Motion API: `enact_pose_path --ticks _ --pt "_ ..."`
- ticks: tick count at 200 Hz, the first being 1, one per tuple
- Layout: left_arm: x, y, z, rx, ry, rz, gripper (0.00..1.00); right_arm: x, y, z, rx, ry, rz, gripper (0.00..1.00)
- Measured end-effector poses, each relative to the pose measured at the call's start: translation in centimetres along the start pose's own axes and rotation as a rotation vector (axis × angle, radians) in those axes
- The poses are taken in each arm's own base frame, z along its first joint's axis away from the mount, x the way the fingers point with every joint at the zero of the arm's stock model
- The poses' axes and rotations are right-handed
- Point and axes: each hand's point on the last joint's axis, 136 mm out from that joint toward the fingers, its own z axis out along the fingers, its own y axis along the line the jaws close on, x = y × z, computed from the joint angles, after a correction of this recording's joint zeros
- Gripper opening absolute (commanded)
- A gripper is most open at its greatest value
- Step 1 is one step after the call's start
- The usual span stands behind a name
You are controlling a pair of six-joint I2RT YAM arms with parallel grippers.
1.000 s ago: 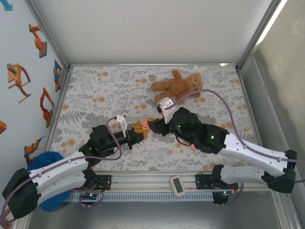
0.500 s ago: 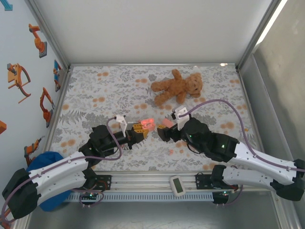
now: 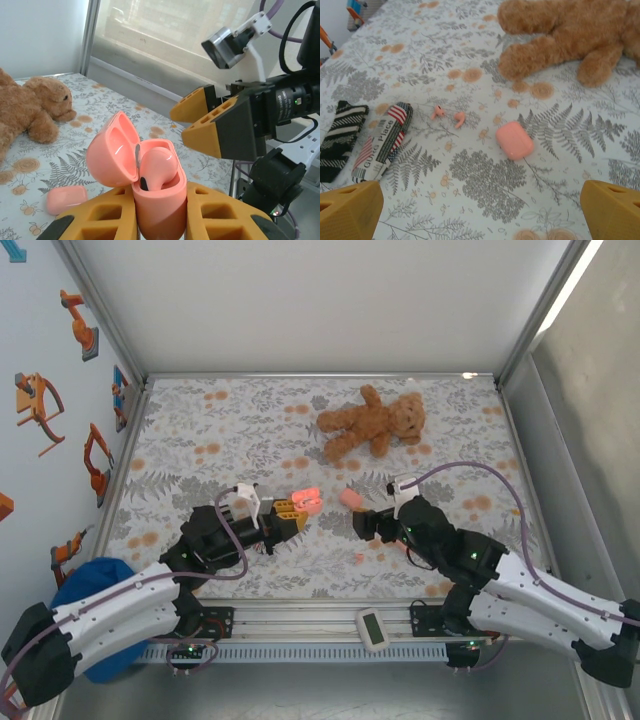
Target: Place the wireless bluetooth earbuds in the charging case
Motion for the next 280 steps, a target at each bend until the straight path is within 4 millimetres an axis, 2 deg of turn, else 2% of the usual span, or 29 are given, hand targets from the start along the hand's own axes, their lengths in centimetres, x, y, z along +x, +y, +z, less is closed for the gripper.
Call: enact_pose_path --ticks 62,118,164,244,280 --pt "0.2 0.2 -0.3 -0.014 0.0 -0.002 0.1 5.0 -1.4 1.4 0.045 0.159 0.098 0.92" --pt "0.2 0.2 -0.4 -0.016 -0.003 0.0 0.1 11.2 -2.0 4.9 0.164 0.436 0.069 0.82" --pt "-0.3 0.0 -0.9 -0.024 -0.021 0.005 0.1 12.6 -1.0 6.8 0.197 0.527 0.027 0.77" --pt "0.0 0.3 -1.5 -0.05 -0.015 0.001 0.1 15.7 -1.3 7.6 0.231 0.638 -0.01 0.73" --pt "0.3 0.5 -1.6 -0.06 -0.004 -0.003 0.1 16.2 -1.3 7.8 0.244 0.667 -0.026 0.72"
